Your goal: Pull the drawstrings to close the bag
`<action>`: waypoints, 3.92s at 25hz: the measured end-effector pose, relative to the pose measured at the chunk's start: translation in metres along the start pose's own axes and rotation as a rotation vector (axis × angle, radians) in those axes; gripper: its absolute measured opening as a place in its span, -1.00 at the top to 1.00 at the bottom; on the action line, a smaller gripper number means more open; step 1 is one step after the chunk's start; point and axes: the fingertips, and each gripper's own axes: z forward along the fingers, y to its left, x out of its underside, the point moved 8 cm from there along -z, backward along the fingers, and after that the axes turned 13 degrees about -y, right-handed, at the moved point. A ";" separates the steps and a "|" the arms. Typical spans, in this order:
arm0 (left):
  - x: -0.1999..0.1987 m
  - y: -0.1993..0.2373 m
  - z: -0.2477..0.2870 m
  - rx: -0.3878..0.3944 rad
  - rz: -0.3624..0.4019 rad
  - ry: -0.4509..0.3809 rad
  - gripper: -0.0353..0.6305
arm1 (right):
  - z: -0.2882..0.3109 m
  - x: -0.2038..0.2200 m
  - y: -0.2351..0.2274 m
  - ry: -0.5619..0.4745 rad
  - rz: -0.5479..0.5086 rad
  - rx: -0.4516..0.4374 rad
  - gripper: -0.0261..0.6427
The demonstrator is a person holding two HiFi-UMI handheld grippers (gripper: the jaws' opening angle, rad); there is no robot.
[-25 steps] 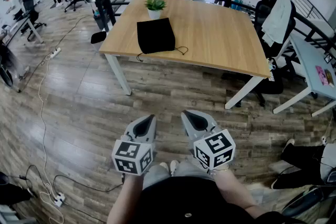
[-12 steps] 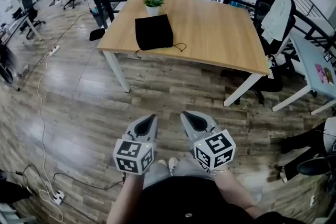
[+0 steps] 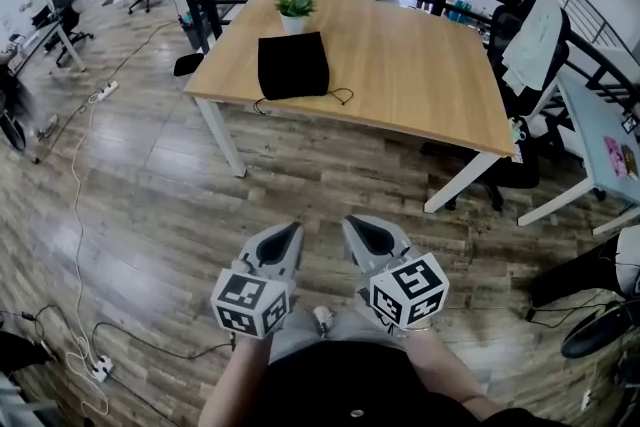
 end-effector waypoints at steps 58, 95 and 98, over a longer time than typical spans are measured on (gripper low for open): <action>-0.033 0.308 0.253 0.081 -0.077 0.161 0.85 | 0.334 0.011 -0.170 0.122 -0.006 0.175 0.93; 0.022 0.357 0.340 -0.054 -0.108 0.355 0.84 | 0.393 0.062 -0.301 0.311 -0.021 0.048 0.92; 0.024 0.362 0.344 -0.051 -0.091 0.379 0.84 | 0.396 0.068 -0.307 0.335 -0.050 0.034 0.92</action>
